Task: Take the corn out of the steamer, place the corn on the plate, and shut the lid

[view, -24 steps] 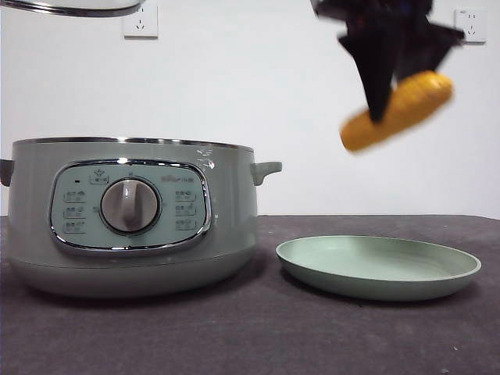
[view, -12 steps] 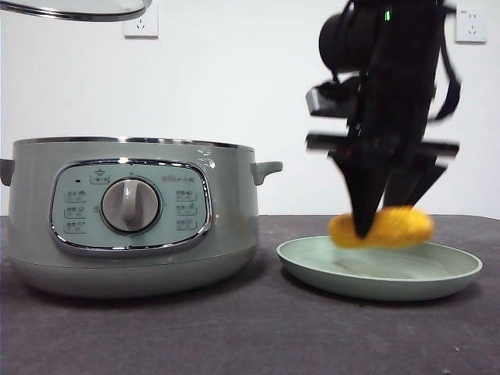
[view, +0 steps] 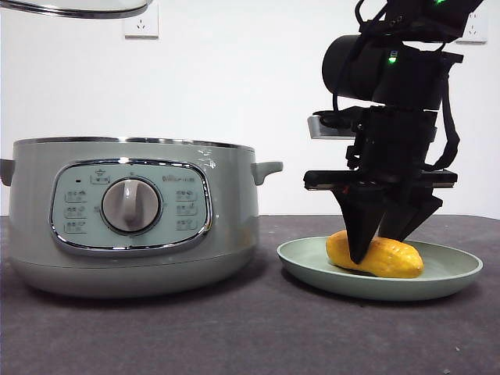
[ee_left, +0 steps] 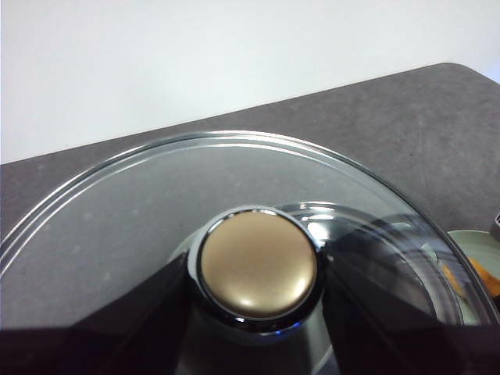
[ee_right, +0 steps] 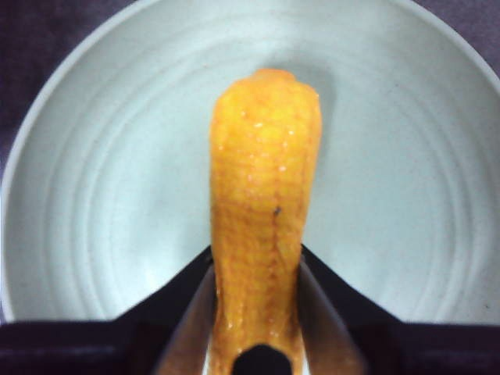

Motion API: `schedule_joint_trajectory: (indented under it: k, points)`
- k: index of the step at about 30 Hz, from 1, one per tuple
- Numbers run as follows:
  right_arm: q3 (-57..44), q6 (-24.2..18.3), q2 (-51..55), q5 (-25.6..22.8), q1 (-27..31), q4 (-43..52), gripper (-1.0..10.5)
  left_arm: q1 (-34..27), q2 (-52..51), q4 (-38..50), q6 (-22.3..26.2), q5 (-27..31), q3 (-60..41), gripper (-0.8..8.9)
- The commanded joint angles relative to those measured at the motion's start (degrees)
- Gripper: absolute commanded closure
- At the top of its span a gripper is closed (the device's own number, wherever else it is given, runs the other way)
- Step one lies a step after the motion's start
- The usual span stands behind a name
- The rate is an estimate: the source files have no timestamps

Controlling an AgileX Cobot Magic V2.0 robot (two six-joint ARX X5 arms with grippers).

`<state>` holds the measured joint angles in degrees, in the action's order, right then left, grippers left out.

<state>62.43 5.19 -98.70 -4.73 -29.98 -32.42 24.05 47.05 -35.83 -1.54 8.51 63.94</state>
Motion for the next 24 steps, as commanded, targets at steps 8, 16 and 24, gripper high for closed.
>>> schedule_joint_trajectory:
  k: [8,16,24]
  points:
    - [-0.7,0.9,3.0,-0.2,-0.1,-1.0,6.6,0.0,5.1,4.7,-1.8,-5.3,0.7,8.22]
    - [-0.7,1.0,14.6,-0.2,0.0,-3.4,6.6,1.2,14.9,7.6,-1.9,-7.5,0.7,8.22]
    - [-0.7,0.9,26.3,-0.2,0.0,-7.8,6.6,3.1,23.7,12.2,-1.9,-7.5,0.7,8.22]
